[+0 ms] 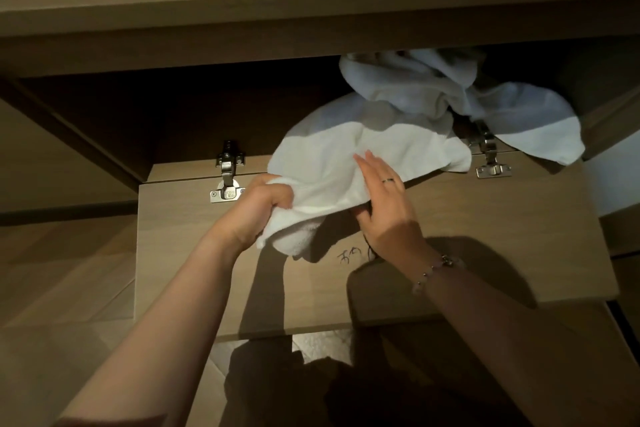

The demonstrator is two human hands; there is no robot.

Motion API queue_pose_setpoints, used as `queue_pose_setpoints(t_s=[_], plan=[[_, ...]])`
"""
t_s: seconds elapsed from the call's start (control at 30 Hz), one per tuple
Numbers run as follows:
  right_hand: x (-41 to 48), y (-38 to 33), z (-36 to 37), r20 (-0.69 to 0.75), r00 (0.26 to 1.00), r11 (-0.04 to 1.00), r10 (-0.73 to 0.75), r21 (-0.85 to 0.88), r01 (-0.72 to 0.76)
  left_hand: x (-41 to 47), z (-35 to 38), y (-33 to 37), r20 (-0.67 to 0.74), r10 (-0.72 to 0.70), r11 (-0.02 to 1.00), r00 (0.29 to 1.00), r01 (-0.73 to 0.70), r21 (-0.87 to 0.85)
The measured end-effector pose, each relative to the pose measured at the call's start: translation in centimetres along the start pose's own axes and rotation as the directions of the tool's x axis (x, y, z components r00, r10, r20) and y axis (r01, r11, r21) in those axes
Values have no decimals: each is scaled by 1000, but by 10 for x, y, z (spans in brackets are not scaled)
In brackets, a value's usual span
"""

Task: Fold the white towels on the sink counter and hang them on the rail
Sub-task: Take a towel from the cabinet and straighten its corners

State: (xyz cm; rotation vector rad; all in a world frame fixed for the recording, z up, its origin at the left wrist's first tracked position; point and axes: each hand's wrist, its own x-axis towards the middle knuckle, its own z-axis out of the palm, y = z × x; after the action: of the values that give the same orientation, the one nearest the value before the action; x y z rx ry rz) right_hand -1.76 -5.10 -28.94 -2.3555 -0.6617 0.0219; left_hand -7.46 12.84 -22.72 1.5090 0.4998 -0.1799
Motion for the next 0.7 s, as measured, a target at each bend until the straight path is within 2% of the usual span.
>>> queue_pose_setpoints(t_s=[0.07,0.13,0.2,0.3,0.37,0.43,0.53,0.6,0.7], plan=[[6,-6,-3,12,990,983,138,120,-139,1,-3,-3,-38,14,997,999,-17,-73],[9,-14,-4,14,969,961,246,126,-246,4,-7,-6,-151,18,982,988,-47,-185],[11,-23,-6,-2,974,962,228,151,-225,9,-13,-10,-232,5,958,973,-71,-278],[11,-43,-9,64,985,932,163,318,-175,13,-14,-12,-320,-38,979,947,-29,-199],[10,-57,-9,156,978,876,136,443,-193,13,-9,-9,-287,-94,980,953,37,-197],[8,-67,-10,279,953,796,121,546,-261,13,-7,-7,-155,-175,924,972,108,-367],[6,-76,-14,432,898,707,80,611,-356,9,-9,-7,-15,-188,826,982,150,-543],[5,-78,-17,507,860,654,48,635,-411,7,-6,-9,-54,-206,803,977,137,-580],[4,-77,-18,553,832,597,27,659,-457,5,-2,-8,-179,-216,832,960,84,-549]])
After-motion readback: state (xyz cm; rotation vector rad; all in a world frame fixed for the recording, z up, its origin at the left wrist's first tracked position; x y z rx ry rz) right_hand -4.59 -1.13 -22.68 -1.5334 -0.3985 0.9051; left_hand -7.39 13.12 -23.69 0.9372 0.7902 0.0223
